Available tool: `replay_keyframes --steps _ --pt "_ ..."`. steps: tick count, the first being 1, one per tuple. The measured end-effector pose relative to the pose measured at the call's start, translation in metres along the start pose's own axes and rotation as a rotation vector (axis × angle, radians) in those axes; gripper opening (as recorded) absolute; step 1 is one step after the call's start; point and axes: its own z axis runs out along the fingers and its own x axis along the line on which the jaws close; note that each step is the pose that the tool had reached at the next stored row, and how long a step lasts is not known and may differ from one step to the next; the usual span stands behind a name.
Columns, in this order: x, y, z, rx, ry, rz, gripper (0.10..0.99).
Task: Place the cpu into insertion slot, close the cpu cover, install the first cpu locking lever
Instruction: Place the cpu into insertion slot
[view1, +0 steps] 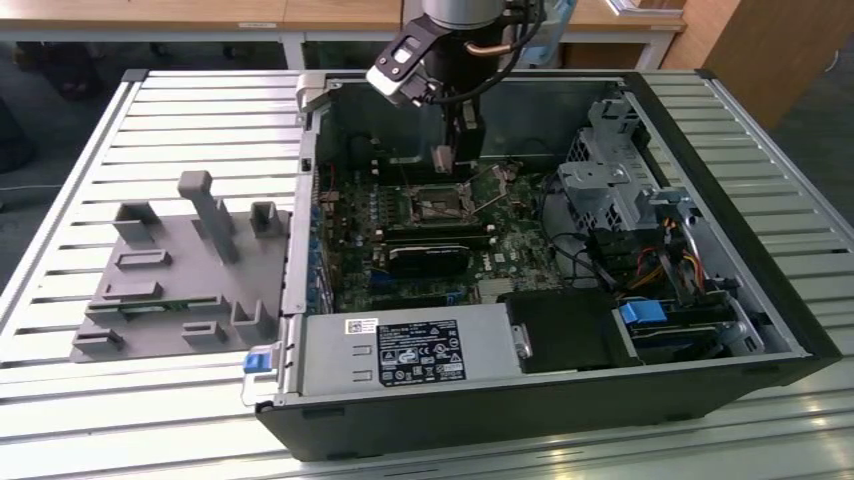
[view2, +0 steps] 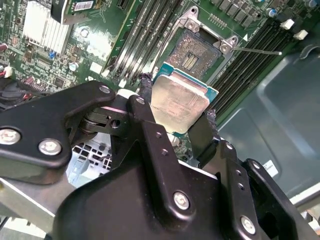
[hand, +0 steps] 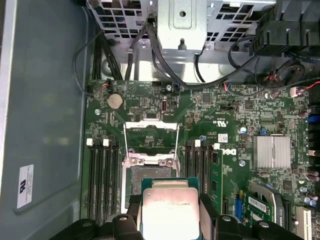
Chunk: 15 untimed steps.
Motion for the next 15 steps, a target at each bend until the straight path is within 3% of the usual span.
replay_keyframes --steps 7,15 --pt "0.0013 -0.0006 0.0087 0.006 -0.0042 0.004 0.541" --pt "0.0022 -0.0006 0.0105 0.008 -0.0043 0.004 0.541"
